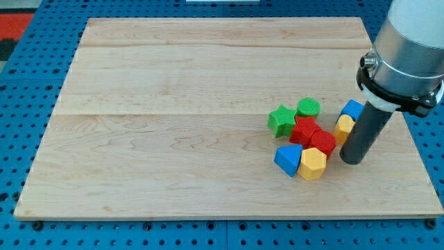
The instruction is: Place both the stars at the center of the board
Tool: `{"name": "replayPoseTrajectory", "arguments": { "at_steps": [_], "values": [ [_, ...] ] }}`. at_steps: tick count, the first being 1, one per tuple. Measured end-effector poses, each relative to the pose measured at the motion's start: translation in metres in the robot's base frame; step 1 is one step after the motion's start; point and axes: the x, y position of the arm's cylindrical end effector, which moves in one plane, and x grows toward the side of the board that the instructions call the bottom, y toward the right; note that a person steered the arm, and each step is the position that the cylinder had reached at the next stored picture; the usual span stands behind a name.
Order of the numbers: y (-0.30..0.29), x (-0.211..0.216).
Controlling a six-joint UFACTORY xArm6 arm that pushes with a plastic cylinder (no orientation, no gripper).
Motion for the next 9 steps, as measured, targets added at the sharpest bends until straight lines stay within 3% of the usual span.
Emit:
{"name": "replayPoseTrajectory", "arguments": {
  "at_steps": [4, 7, 9],
  "values": [
    [0.001, -0.007],
    [-0.053, -0.026],
    [-0.145, -0.096]
  ]
}}
